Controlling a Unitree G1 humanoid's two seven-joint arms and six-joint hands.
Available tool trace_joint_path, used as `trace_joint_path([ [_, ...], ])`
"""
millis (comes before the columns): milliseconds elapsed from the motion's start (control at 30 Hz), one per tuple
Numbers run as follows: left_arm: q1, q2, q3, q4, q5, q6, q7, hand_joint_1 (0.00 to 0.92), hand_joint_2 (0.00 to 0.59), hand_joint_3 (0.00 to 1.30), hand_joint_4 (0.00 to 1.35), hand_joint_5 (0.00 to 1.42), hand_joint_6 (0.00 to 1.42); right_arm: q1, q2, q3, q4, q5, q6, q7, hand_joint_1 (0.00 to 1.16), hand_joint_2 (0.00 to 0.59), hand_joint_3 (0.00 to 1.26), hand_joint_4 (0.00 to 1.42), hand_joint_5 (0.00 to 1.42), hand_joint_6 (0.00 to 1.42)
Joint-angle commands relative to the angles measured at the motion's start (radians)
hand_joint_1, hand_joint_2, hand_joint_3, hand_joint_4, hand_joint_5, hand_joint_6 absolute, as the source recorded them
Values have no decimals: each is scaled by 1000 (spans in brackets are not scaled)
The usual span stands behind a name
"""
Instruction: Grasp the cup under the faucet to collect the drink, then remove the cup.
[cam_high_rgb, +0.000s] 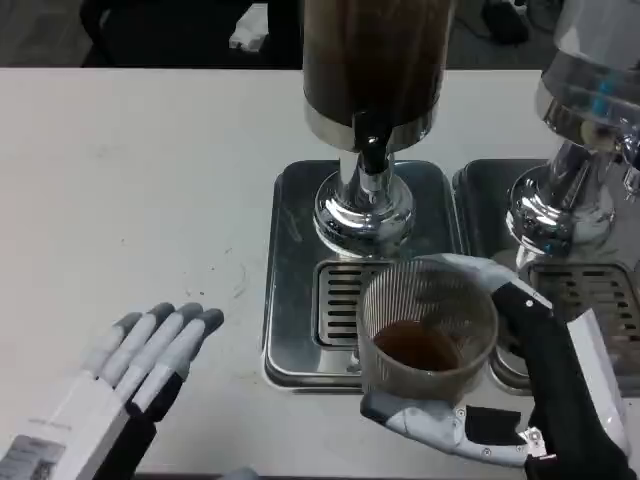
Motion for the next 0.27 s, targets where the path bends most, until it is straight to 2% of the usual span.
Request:
trace_joint_path([
  [33, 9, 7, -3, -8, 4, 9, 8, 0, 141, 0, 0, 0, 0, -4, 11, 6, -25, 20, -27, -12, 1114, 86, 723, 820, 884, 1273],
  [267, 0, 7, -9, -2, -1, 16, 3, 0, 145, 0, 0, 0, 0, -14, 17, 5, -15, 34, -17, -8, 1108, 86, 726, 820, 884, 1273],
])
